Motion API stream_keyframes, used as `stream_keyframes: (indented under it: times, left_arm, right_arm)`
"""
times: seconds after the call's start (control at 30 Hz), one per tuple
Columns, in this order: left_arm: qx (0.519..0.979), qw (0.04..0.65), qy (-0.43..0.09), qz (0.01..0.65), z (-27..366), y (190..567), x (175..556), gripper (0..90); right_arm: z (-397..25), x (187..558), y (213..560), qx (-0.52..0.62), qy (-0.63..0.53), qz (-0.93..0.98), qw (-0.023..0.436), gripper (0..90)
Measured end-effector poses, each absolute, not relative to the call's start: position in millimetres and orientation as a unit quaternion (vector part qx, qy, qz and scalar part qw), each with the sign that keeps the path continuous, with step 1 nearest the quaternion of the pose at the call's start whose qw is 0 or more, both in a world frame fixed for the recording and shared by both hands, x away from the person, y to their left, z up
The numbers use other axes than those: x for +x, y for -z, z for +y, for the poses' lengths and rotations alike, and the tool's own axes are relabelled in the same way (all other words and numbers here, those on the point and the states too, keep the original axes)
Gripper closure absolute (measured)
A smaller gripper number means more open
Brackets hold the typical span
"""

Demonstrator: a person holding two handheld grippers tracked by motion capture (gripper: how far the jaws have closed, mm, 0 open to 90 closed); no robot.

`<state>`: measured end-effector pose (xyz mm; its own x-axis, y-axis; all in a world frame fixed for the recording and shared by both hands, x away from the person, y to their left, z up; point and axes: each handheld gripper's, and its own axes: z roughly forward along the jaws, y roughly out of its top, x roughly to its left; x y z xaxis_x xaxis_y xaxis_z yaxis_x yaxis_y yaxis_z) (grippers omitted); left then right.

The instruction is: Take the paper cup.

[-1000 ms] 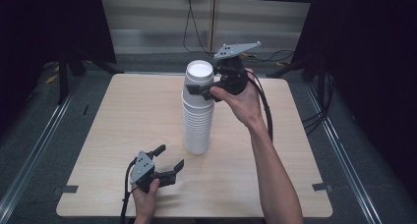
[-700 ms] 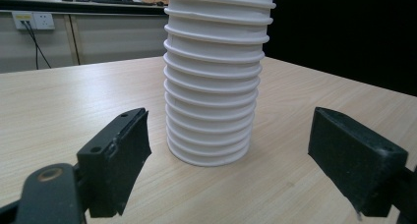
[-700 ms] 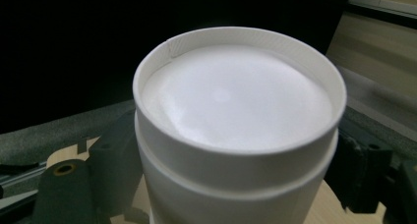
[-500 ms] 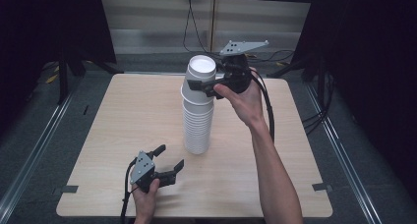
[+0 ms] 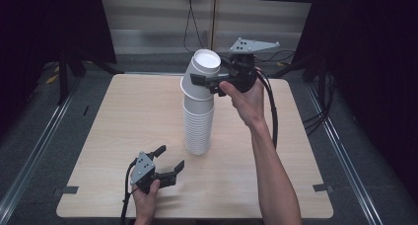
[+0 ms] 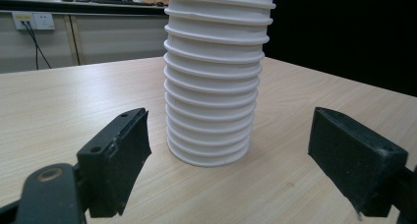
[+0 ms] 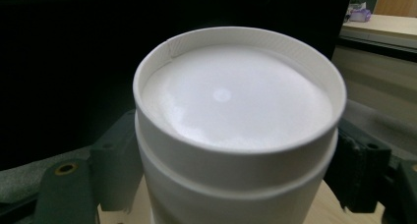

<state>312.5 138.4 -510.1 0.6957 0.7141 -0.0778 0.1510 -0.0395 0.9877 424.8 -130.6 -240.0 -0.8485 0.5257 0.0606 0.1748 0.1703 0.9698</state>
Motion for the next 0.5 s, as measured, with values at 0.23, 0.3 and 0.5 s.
stream_keyframes:
  times: [0.23,0.3,0.5]
  left_arm:
    - [0.685,0.616,-0.228,0.315,138.5,510.0,312.6,15.7]
    - [0.685,0.616,-0.228,0.315,138.5,510.0,312.6,15.8]
    - [0.685,0.616,-0.228,0.316,138.6,510.0,312.6,15.7]
  right_arm:
    - [-134.2,423.6,239.1,0.233,-0.620,0.735,0.146,20.9]
    - [-136.0,422.9,239.8,0.232,-0.631,0.726,0.145,20.9]
    - [-139.1,420.2,240.0,0.231,-0.644,0.714,0.147,21.0]
